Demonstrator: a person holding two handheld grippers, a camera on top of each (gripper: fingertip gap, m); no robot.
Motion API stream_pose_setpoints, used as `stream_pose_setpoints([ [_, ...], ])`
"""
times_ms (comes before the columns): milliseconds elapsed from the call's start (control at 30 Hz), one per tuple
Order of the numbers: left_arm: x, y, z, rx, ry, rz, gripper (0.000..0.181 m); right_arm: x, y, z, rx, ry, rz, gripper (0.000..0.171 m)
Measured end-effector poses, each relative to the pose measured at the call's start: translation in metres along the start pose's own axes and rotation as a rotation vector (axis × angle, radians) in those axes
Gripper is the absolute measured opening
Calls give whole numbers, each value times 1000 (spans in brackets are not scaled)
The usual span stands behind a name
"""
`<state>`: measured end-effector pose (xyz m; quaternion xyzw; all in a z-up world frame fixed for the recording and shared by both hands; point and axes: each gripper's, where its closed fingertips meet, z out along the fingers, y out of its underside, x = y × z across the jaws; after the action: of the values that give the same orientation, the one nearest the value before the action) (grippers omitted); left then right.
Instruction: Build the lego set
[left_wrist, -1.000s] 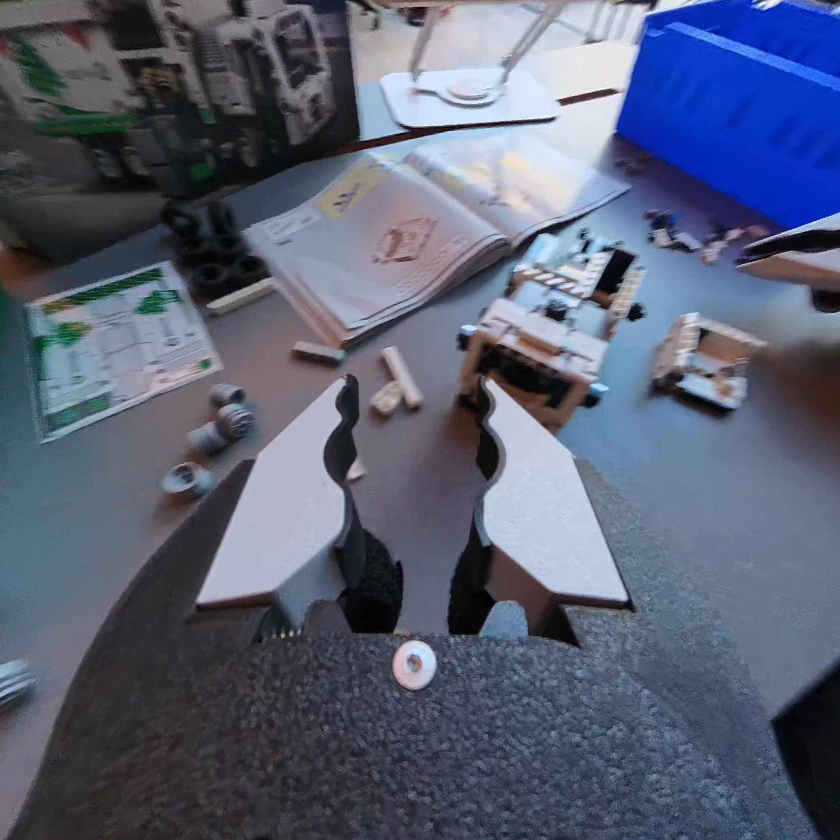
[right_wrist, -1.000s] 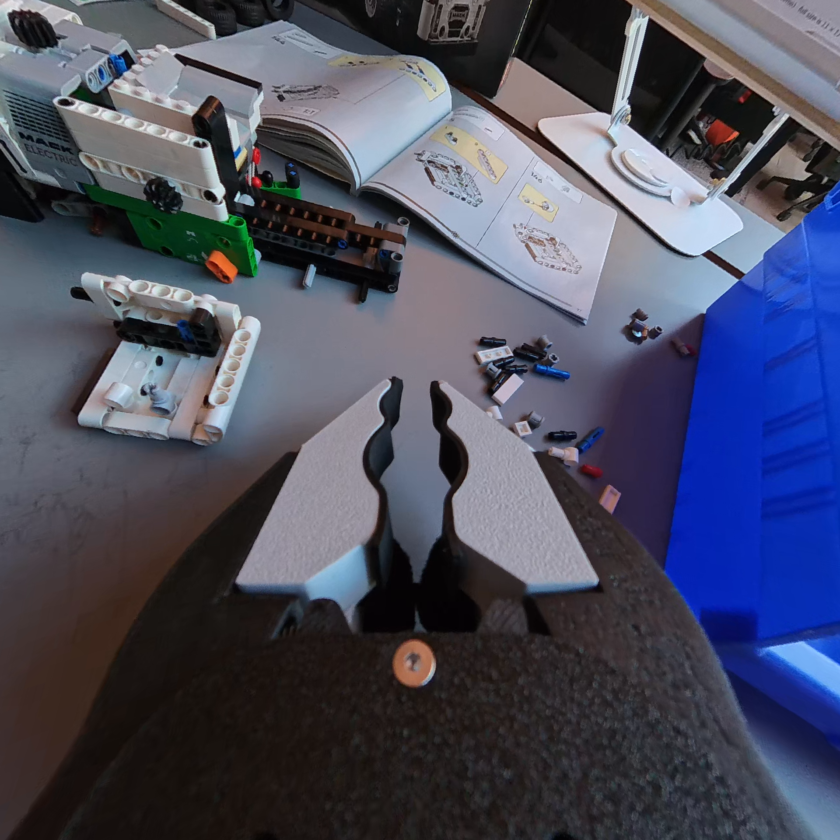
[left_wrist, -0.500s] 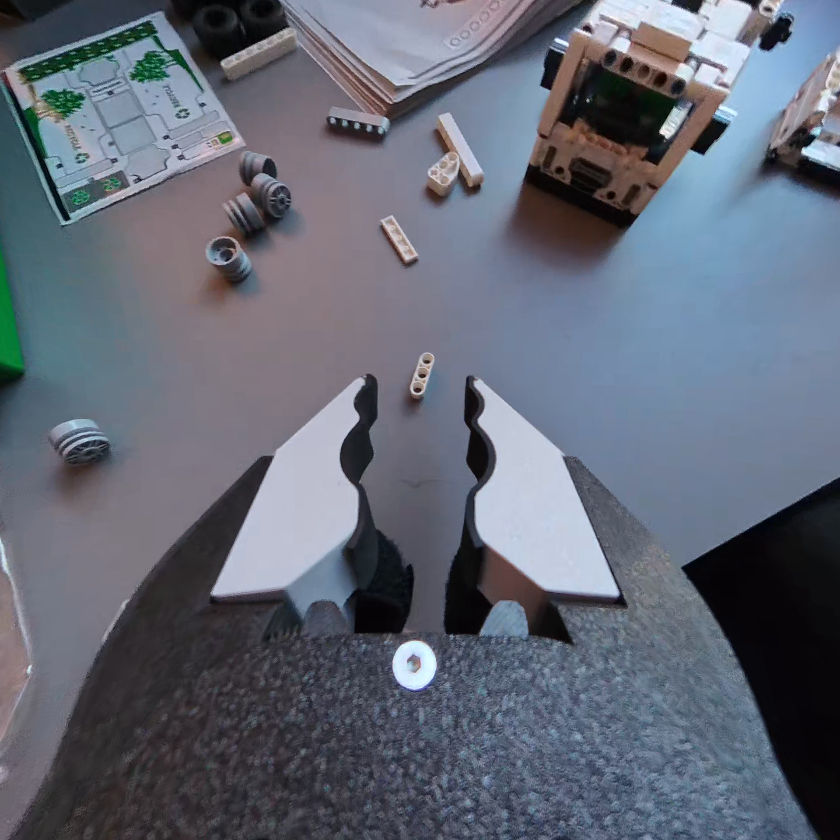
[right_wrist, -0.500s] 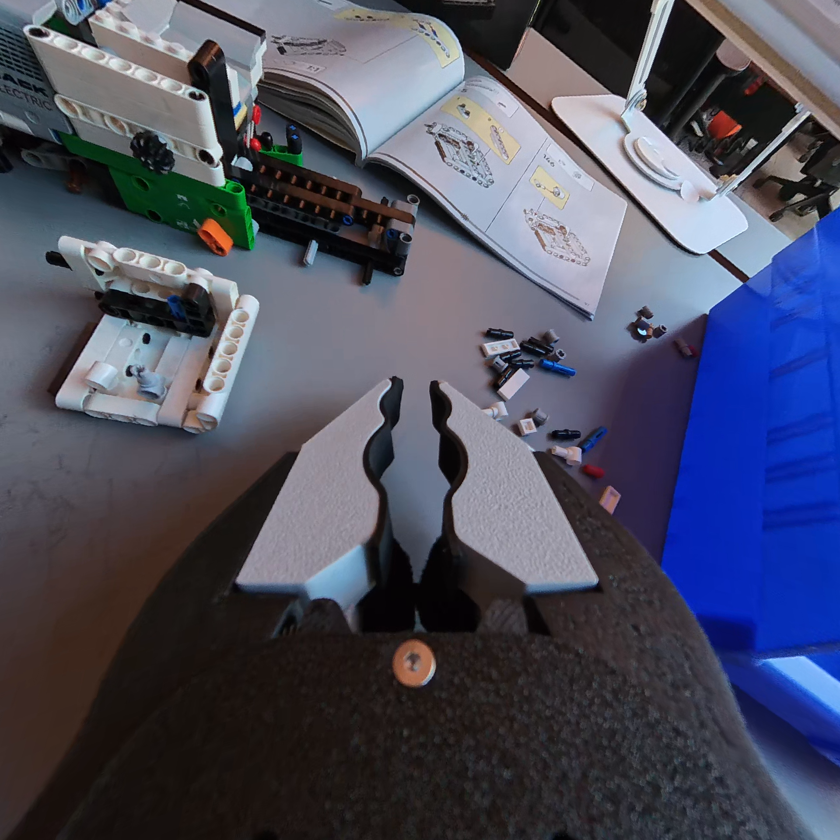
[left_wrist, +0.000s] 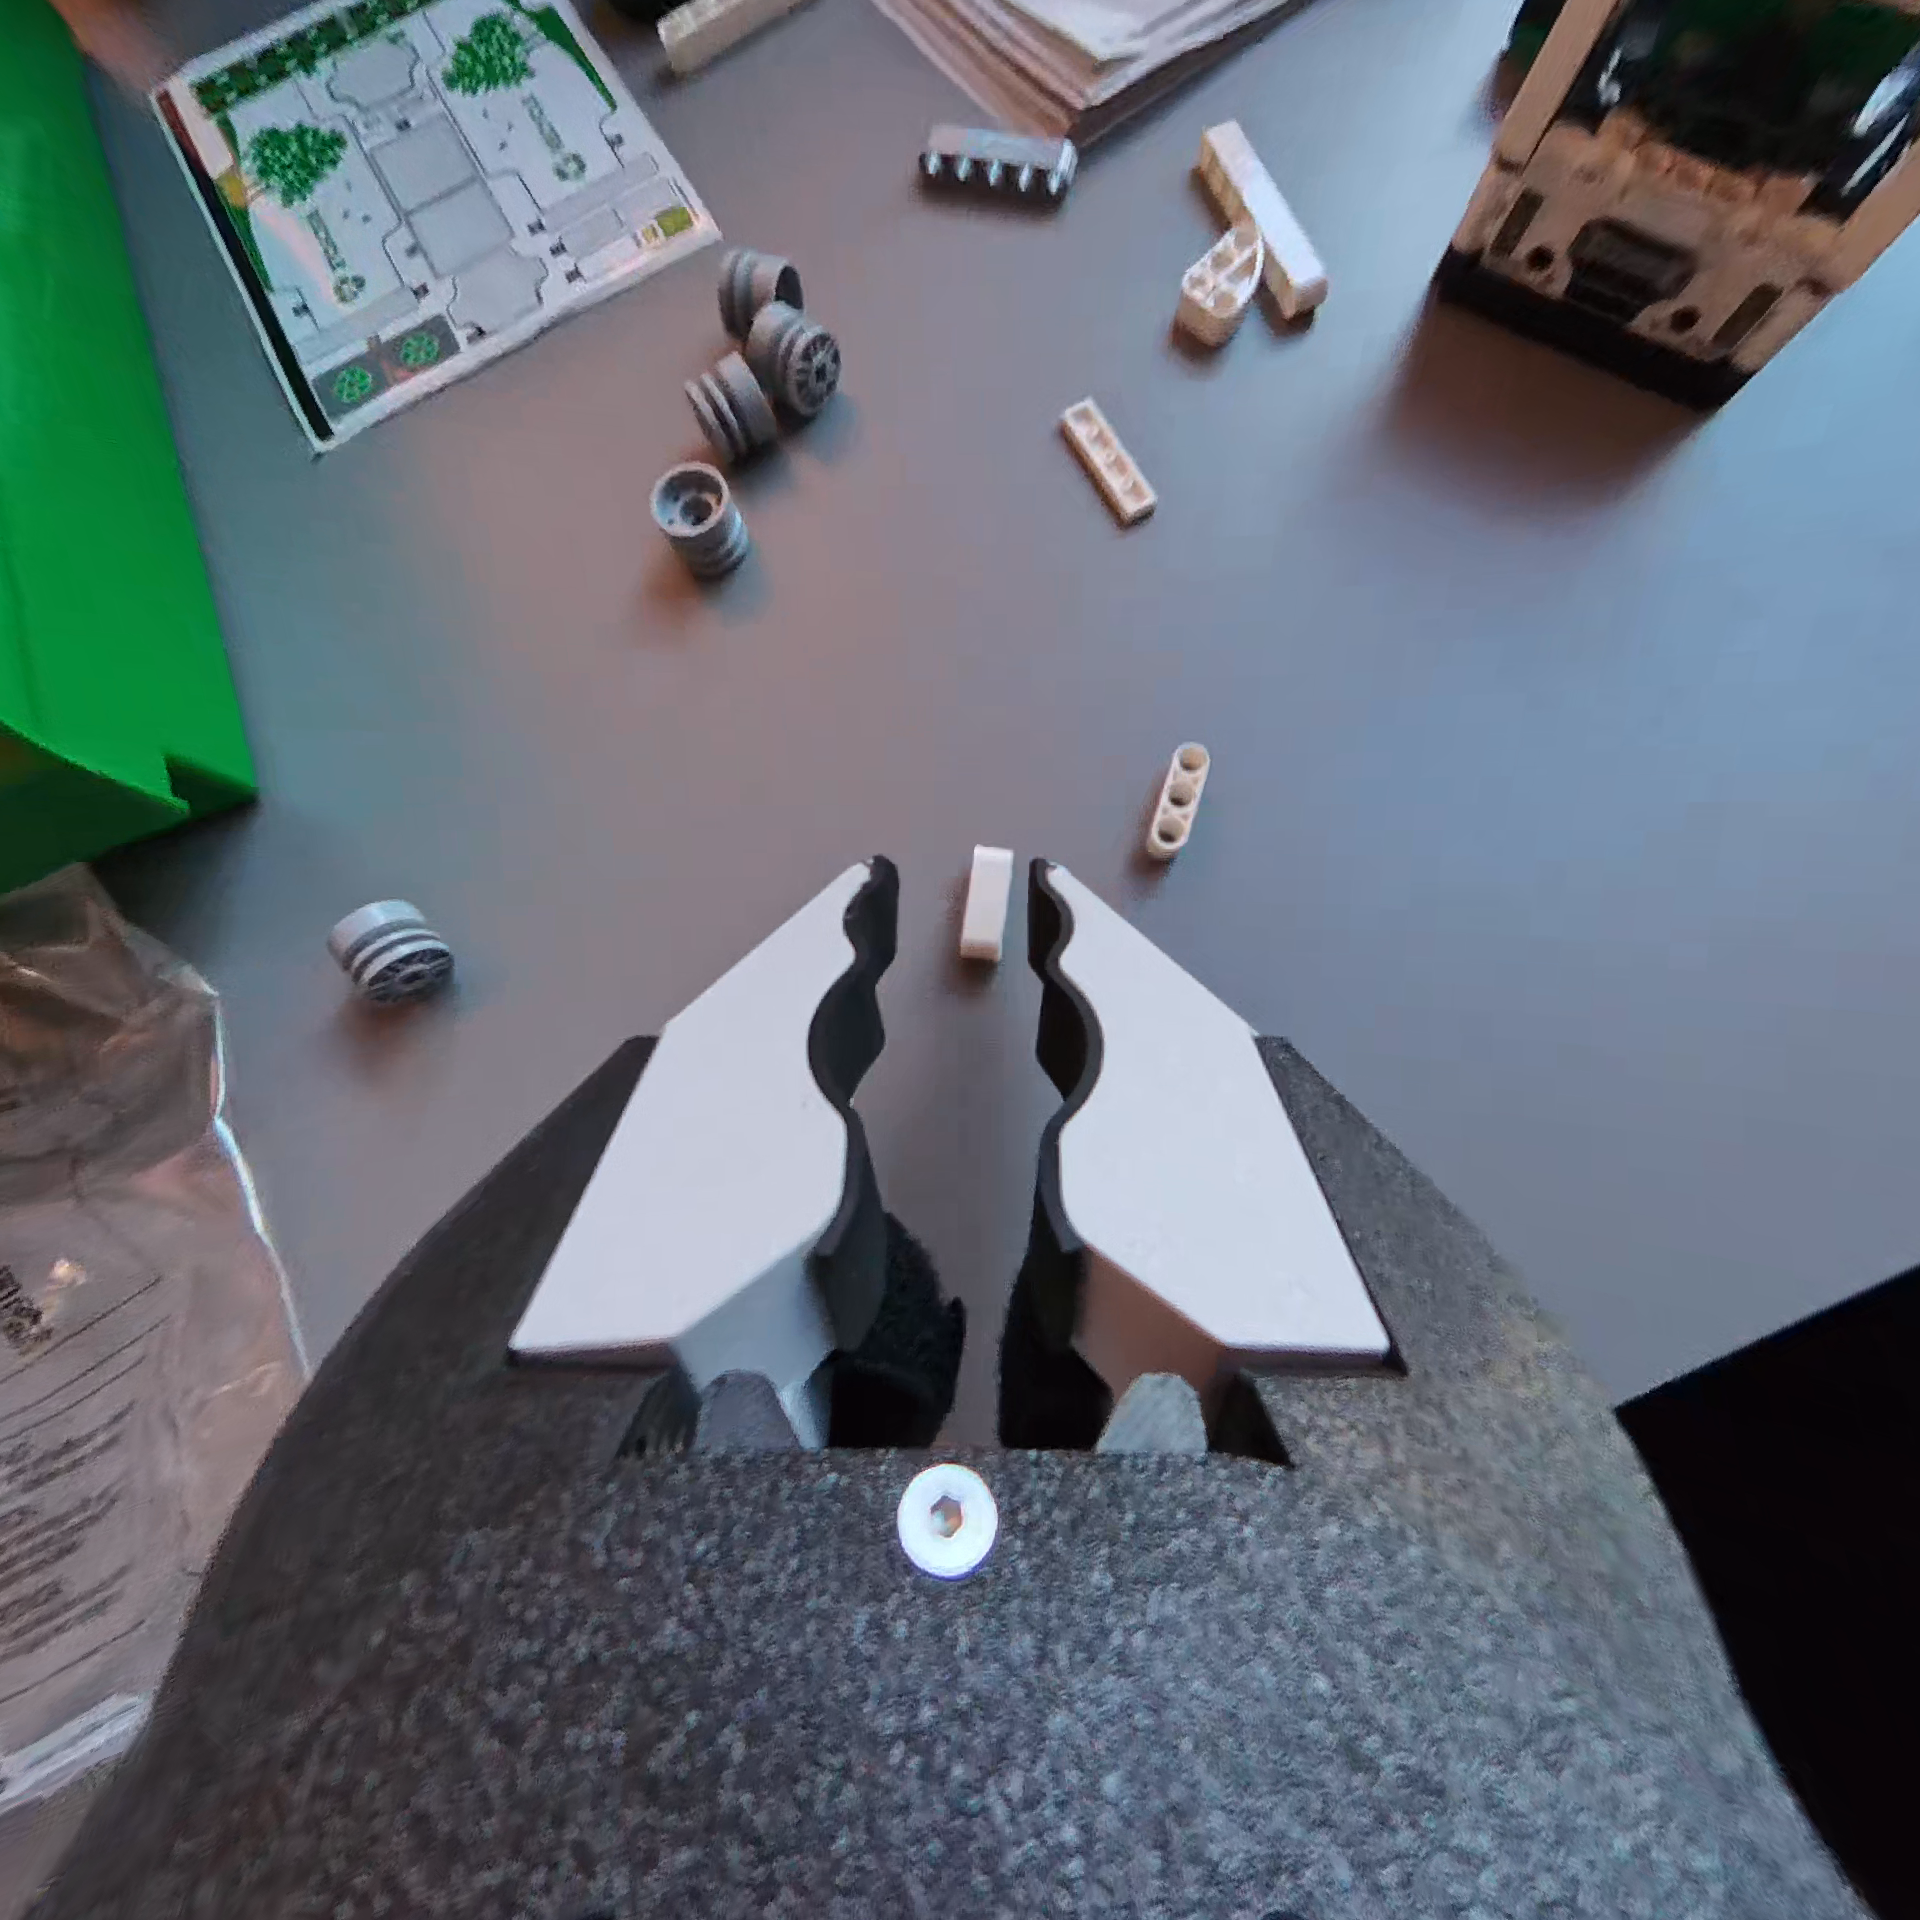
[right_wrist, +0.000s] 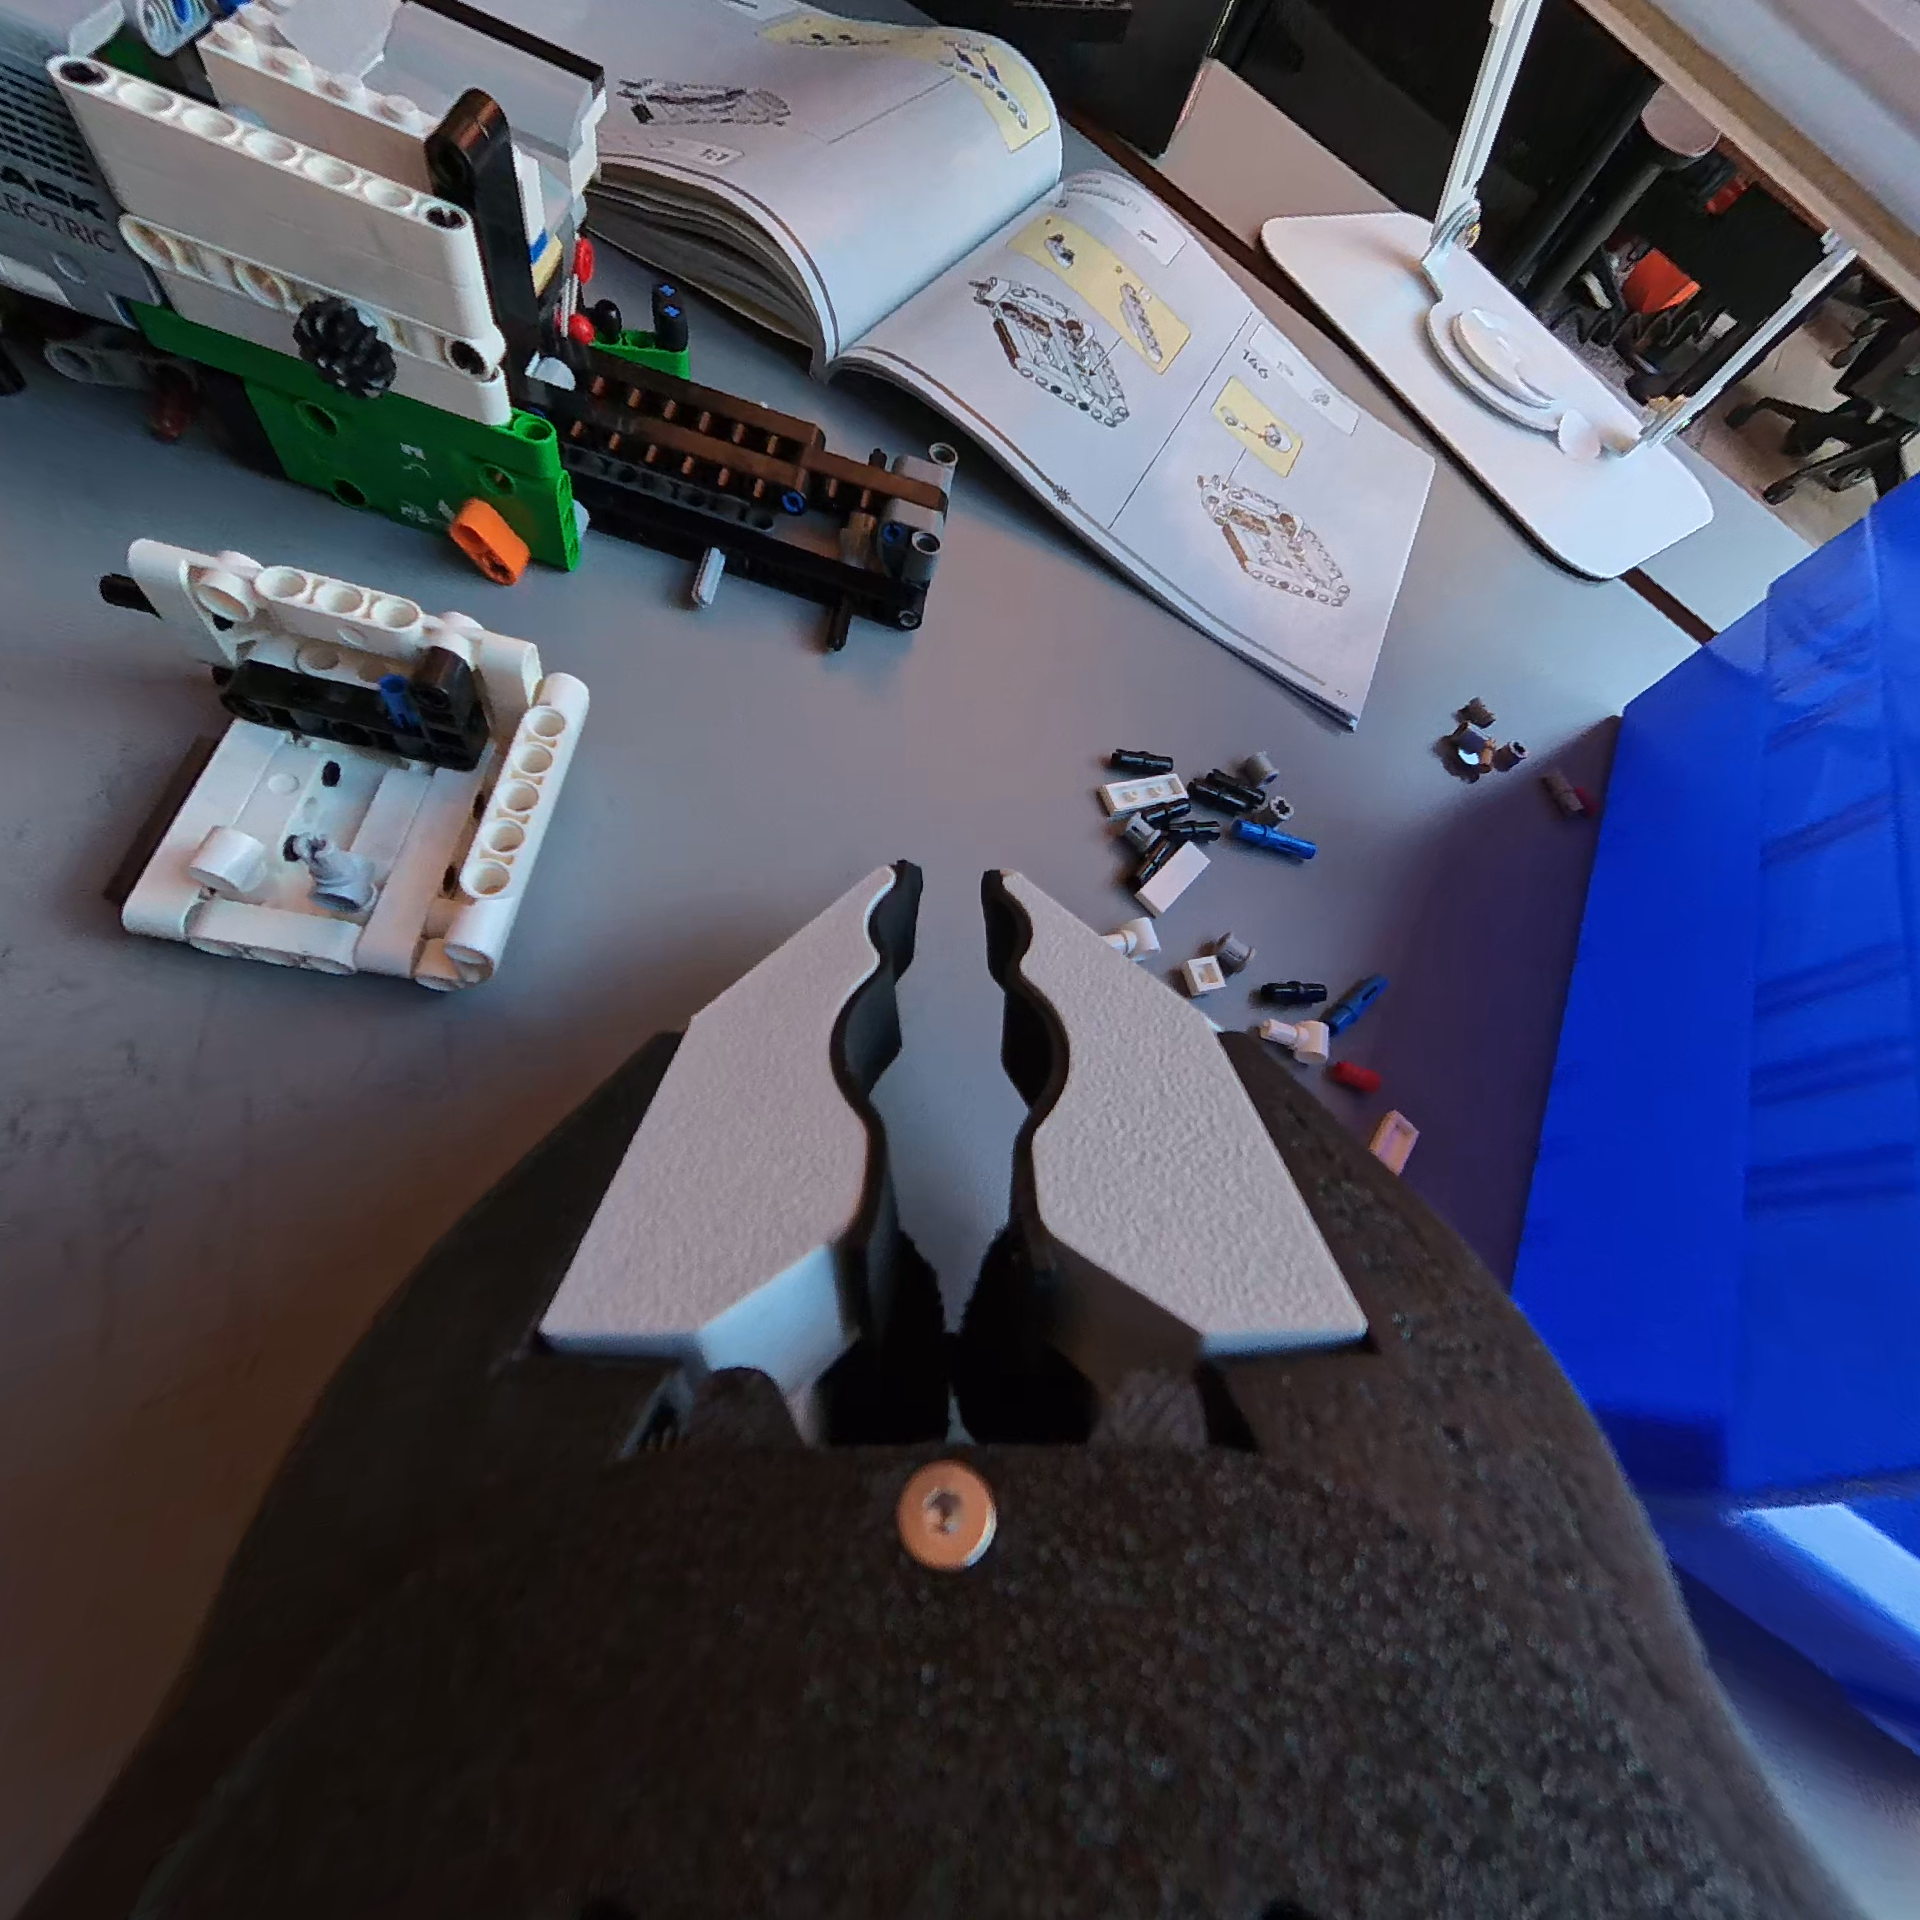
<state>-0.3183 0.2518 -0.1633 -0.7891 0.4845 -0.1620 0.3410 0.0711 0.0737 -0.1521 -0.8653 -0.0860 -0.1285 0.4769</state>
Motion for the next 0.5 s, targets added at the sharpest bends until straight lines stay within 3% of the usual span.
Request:
stream_pose_setpoints([
  [167,1,8,5,-25,8,-13,5,0,0,0,-2,-1,3,12],
  [267,11,-12,-2,43,66,-6,0,1,0,0,2,-2,7,12],
  [400,77,-61,-14,205,328,48,0,0,0,0,3,-4,6,12],
  [500,147,-75,-6,219,546,106,0,-1,0,1,-2,1,-10,12],
])
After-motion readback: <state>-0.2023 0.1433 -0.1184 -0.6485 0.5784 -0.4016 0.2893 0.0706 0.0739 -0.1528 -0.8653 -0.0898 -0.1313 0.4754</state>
